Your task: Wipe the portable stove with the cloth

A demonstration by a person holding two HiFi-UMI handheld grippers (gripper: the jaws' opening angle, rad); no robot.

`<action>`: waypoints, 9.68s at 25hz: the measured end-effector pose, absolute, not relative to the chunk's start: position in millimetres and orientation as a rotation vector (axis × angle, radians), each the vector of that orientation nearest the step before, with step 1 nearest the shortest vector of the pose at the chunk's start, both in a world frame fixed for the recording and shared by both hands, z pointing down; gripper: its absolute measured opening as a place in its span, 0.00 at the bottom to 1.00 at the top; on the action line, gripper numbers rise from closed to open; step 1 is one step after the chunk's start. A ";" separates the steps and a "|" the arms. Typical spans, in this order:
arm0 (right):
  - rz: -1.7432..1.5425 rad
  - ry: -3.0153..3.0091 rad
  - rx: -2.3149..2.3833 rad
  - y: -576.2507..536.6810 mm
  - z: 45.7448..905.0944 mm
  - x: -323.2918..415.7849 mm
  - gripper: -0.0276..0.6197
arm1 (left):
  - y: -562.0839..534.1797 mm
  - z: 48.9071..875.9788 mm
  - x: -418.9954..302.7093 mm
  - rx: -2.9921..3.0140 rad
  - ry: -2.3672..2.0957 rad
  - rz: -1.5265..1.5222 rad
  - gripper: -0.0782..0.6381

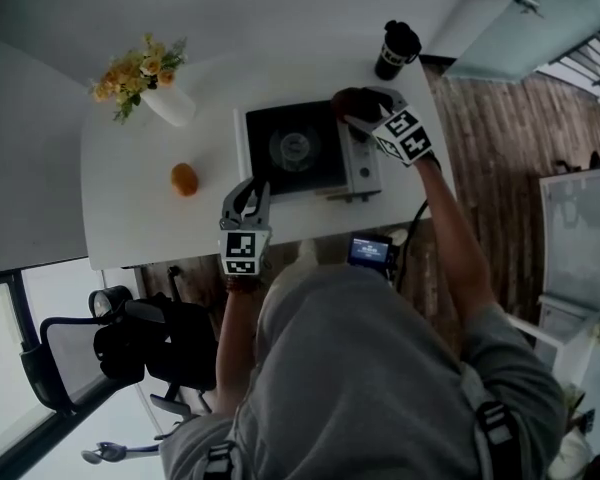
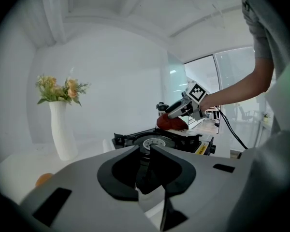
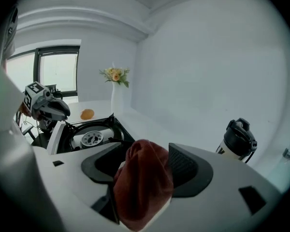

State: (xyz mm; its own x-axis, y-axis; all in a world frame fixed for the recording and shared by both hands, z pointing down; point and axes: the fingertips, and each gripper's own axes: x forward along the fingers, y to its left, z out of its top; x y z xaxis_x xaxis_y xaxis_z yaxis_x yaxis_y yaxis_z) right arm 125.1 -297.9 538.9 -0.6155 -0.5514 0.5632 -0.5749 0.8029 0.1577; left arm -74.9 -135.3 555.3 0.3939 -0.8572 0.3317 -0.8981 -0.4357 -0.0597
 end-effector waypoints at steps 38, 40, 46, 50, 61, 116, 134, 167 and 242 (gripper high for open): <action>0.275 -2.177 0.837 -324.3 588.5 131.9 0.28 | -137.8 581.6 -52.6 2.615 -1.392 0.753 0.25; 0.270 -2.176 0.840 -322.8 589.1 132.2 0.28 | -137.9 582.8 -52.3 2.611 -1.388 0.766 0.25; 0.256 -2.176 0.834 -314.4 589.4 132.3 0.27 | -140.4 585.3 -54.6 2.610 -1.421 0.794 0.26; 0.259 -2.190 0.814 -303.6 592.8 131.9 0.27 | -140.0 587.1 -54.9 2.600 -1.424 0.814 0.26; 0.227 -2.210 0.835 -279.5 591.9 134.4 0.27 | -140.4 585.9 -55.8 2.609 -1.425 0.817 0.27; 0.166 -2.179 0.853 -144.4 585.6 145.3 0.24 | -142.3 597.0 -52.7 2.539 -1.498 1.017 0.27; 0.079 -2.320 0.926 -205.1 525.5 127.3 0.18 | -140.5 595.0 -51.1 2.582 -1.468 0.981 0.27; 0.086 -2.048 0.654 -266.8 589.9 79.4 0.18 | -143.0 592.9 -53.4 2.563 -1.474 0.943 0.25; -0.151 -2.190 0.423 -113.7 563.4 80.5 0.18 | -122.5 582.3 -49.1 2.685 -1.294 0.780 0.33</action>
State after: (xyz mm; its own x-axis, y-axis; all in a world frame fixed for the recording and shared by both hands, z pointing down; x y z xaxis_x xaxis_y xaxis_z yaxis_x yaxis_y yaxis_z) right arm 80.5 -113.7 563.4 -0.5588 -0.3526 0.7506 -0.2464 0.9348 0.2557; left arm -49.1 -122.5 582.3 0.5196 -0.7158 0.4665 -0.7467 -0.6458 -0.1592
